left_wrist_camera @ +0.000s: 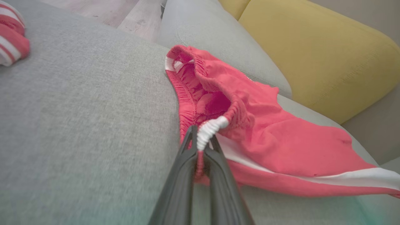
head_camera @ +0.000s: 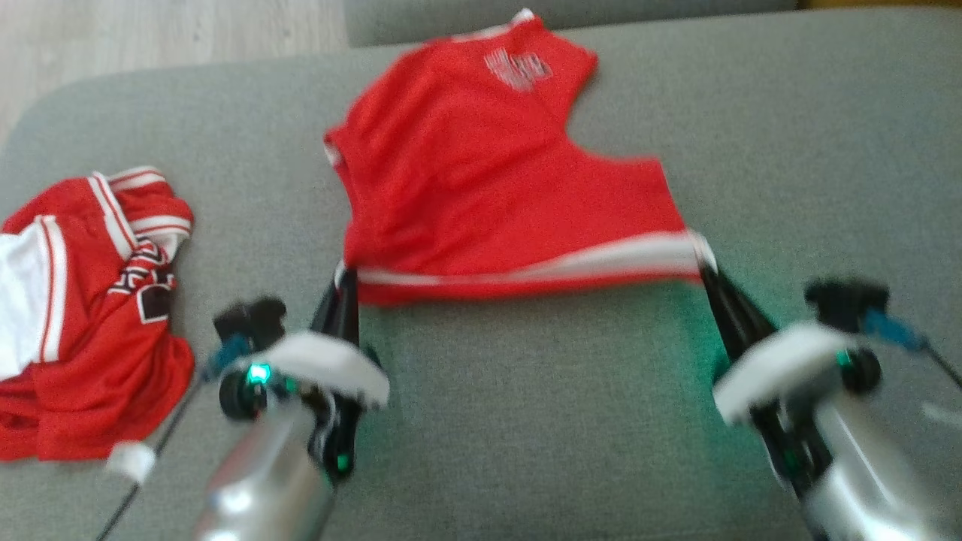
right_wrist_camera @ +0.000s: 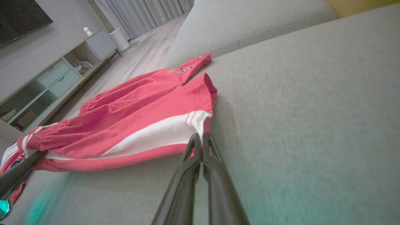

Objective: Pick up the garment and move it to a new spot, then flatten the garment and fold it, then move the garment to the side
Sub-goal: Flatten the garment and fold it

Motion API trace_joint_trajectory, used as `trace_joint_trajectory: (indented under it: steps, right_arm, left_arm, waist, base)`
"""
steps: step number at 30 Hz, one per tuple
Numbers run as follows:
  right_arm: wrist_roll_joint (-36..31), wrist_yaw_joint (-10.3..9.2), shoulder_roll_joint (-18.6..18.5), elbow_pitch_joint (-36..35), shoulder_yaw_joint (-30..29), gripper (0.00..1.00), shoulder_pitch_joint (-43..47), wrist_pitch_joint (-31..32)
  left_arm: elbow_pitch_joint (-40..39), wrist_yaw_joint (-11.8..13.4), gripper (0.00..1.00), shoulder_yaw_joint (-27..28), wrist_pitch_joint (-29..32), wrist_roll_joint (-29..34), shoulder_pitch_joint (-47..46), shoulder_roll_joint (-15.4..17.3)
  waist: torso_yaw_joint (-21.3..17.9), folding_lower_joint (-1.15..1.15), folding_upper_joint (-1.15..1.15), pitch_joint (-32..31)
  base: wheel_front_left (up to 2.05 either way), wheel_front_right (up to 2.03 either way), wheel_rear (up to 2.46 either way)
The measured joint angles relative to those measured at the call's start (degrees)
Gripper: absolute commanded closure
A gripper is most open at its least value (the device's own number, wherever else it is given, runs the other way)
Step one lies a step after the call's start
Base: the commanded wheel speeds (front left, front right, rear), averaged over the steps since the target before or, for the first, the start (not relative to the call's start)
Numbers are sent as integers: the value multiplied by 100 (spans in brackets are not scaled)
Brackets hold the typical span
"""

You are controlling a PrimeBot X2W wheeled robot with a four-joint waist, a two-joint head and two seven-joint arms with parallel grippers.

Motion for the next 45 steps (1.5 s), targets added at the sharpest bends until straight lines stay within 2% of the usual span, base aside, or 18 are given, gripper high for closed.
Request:
trace_joint_trajectory:
  steps: [2, 5, 11, 15, 19, 22, 24, 29, 33, 40, 45]
  right_arm:
    - [-167, 0, -69, -566, -248, 100, 625, 261]
    - [-488, 0, -82, -1625, -838, 100, 1666, 810]
    - [-1147, 0, 266, -3997, -1831, 100, 3460, 2608]
    - [-1393, 0, 421, -5120, -2216, 100, 3772, 3393]
    - [-1475, 0, 472, -5506, -2293, 100, 3672, 3661]
    - [-1463, 0, 491, -5468, -2295, 100, 3386, 3669]
    - [-1468, 0, 501, -5297, -2291, 100, 3042, 3666]
    - [-1185, 0, 250, -4461, -2075, 100, 1964, 3627]
    - [-960, 0, -2, -3651, -1925, 100, 962, 3538]
    - [-617, 0, -343, -2131, -1428, 100, -1098, 3261]
    - [-455, 0, -474, -1246, -1043, 100, -2002, 2980]
  left_arm:
    - [-602, 181, 100, -100, -3, 131, 475, 159]
    - [-1844, 624, 100, -202, 167, 229, 1369, 505]
    - [-5394, 1903, 100, -414, 1311, 456, 3231, 1568]
    - [-7028, 2504, 100, -520, 2046, 637, 3806, 2101]
    - [-7669, 2765, 100, -530, 2428, 733, 3857, 2318]
    - [-7709, 2755, 100, -537, 2597, 724, 3805, 2383]
    - [-7584, 2638, 100, -530, 2655, 639, 3634, 2371]
    - [-6968, 2048, 100, -437, 2837, -265, 2910, 1931]
    - [-6229, 1651, 100, -372, 3006, -682, 2290, 1660]
    - [-5158, 1288, 100, -110, 3002, -882, 1001, 1272]
    - [-4609, 1081, 100, -2, 2854, -983, 581, 1057]
  waist:
    - [16, 0, 0, -121]
    - [51, 0, 0, -256]
    - [85, 0, 0, -342]
    - [71, 0, 0, -301]
    - [78, 0, 0, -228]
    - [101, 0, 0, -104]
    - [134, 0, 0, 17]
    - [288, 1, 0, 314]
    - [422, 2, 0, 606]
    - [731, 2, 0, 1061]
    - [930, 3, 0, 1267]
  base:
    - [0, 0, 0]
    - [0, 0, 0]
    - [0, 0, 0]
    - [0, 0, 0]
    - [0, 0, 0]
    - [0, 0, 0]
    - [0, 0, 0]
    - [0, 0, 0]
    - [0, 0, 0]
    - [0, 0, 0]
    - [0, 0, 0]
